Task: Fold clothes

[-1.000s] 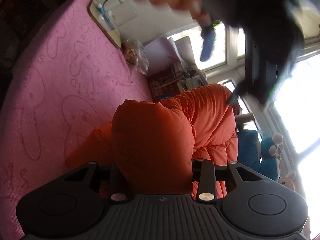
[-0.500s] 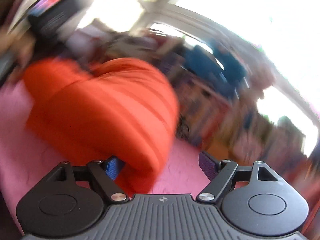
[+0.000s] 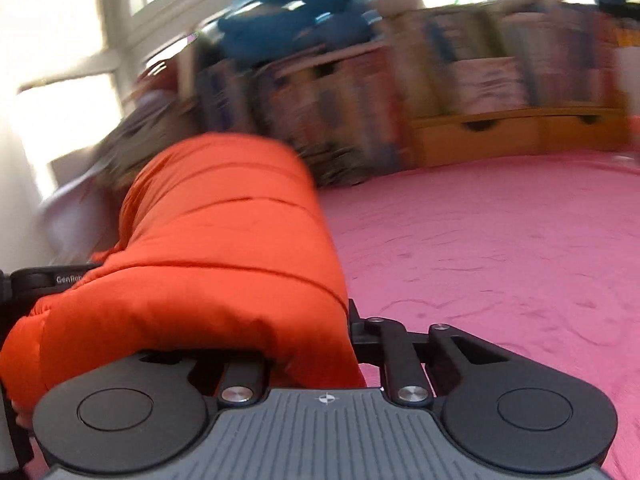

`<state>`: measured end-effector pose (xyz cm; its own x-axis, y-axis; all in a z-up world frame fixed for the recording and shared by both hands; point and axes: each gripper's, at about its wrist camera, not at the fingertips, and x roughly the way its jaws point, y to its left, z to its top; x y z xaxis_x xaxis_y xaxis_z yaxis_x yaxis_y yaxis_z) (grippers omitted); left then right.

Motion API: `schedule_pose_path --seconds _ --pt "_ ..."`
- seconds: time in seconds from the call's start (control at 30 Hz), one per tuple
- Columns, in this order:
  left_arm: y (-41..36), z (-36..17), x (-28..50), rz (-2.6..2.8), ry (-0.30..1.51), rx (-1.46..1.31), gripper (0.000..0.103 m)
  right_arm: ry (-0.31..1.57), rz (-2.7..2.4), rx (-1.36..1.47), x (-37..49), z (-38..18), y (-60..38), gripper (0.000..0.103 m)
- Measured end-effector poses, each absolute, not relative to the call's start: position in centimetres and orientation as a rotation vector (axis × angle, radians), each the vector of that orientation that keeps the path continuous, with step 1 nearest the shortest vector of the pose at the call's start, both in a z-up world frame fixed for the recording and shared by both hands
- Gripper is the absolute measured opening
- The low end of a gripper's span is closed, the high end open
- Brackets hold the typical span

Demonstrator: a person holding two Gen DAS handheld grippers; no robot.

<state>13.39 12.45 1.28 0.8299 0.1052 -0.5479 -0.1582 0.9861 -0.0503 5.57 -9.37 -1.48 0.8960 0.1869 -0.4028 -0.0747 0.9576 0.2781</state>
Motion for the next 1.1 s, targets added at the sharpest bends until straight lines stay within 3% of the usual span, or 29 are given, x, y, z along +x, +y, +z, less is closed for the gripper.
schedule_pose_path --seconds 0.2,0.4,0.5,0.57,0.6,0.7,0.77,0.87,0.97,1.1 --pt "6.5 1.4 17.5 -0.050 0.595 -0.098 0.082 0.255 -0.253 0.253 0.6 -1.3 -11.6 0.014" --pt "4.2 0.6 15.3 -0.106 0.564 -0.074 0.082 0.323 -0.343 0.221 0.2 -3.4 -14.0 0.015" --pt "4.9 0.2 13.6 -0.098 0.554 -0.078 0.082 0.374 -0.275 0.173 0.9 -3.1 -15.7 0.031" --pt "5.4 -0.1 12.4 -0.093 0.548 -0.080 0.082 0.397 -0.254 0.106 1.1 -2.5 -16.5 0.055" --pt "5.7 -0.1 12.1 -0.092 0.547 -0.082 0.082 0.392 -0.228 0.038 1.0 -2.2 -16.5 0.056" --pt "6.2 0.0 12.8 -0.094 0.559 -0.072 0.089 0.324 -0.141 -0.293 -0.7 -2.0 -15.1 0.068" --pt "6.1 0.2 13.6 -0.100 0.570 -0.073 0.090 0.223 -0.066 -0.580 -3.1 -2.7 -13.2 0.087" --pt "5.7 0.2 14.1 -0.109 0.573 -0.066 0.090 0.079 0.092 -0.905 -6.6 -3.7 -11.0 0.092" --pt "5.5 0.0 14.3 -0.111 0.578 -0.080 0.090 0.045 0.283 -0.995 -8.0 -3.8 -9.4 0.099" --pt "5.8 0.0 14.7 -0.122 0.599 -0.106 0.090 0.017 0.402 -1.111 -5.6 -5.3 -6.6 0.099"
